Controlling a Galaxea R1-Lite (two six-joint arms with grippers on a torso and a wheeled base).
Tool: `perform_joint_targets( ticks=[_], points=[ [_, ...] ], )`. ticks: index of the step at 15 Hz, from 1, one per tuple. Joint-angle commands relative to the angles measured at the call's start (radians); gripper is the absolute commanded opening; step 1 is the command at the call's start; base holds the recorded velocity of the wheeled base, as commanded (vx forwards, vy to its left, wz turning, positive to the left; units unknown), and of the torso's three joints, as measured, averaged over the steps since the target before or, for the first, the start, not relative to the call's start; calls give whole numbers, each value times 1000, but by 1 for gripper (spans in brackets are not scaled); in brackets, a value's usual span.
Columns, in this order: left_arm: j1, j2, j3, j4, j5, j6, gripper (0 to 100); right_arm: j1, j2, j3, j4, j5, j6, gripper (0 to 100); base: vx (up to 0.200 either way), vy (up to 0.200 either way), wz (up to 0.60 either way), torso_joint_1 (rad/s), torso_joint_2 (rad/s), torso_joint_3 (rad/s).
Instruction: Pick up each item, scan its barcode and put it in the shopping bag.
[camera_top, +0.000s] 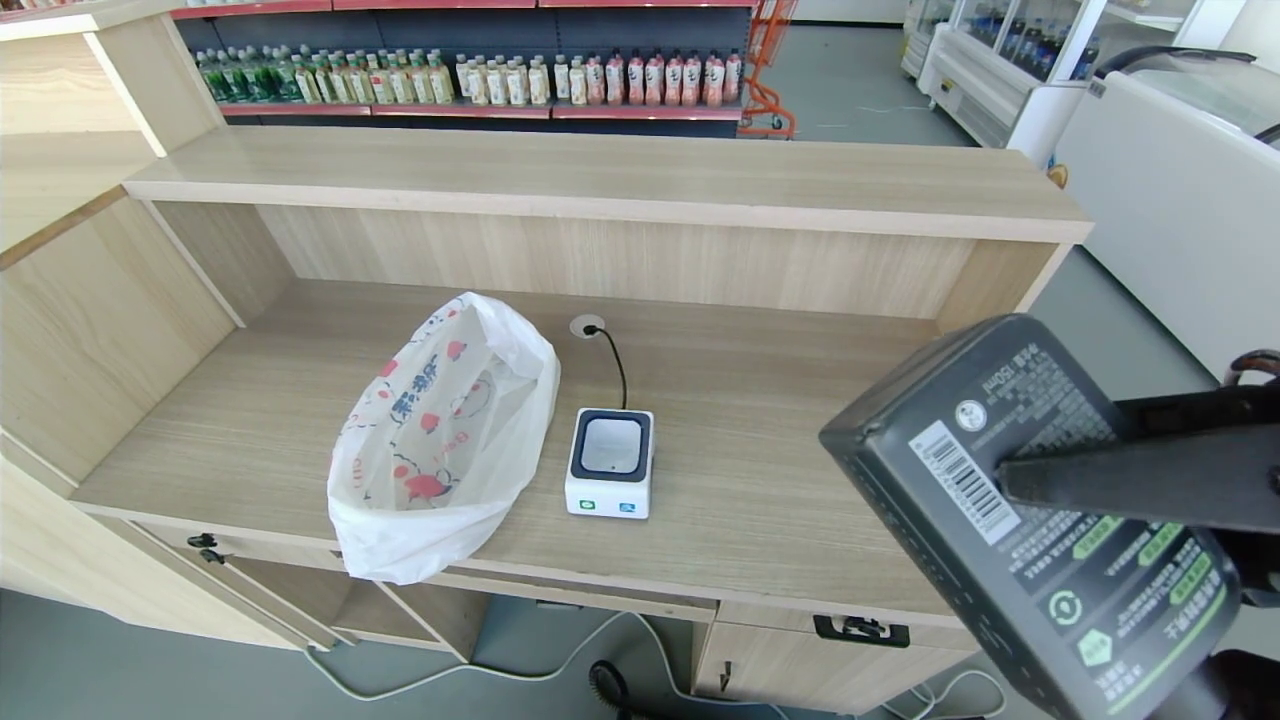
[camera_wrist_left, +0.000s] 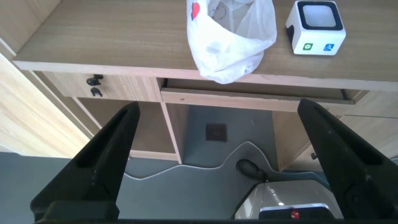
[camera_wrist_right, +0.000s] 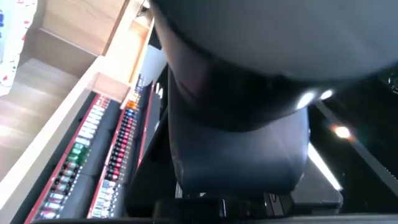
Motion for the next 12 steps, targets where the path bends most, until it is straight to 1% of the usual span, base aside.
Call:
perform_joint_targets(
  ticks=[1,6,12],
  points=[
    [0,0,0,0,0,0,100,32,9,-3,-1,-2,2,0,0,0,0,0,0,0],
    [0,0,0,0,0,0,100,35,-23,-16,-1,-2,35,0,0,0,0,0,0,0],
    [0,0,0,0,0,0,100,35,-95,12,10,-2,52,0,0,0,0,0,0,0]
  ],
)
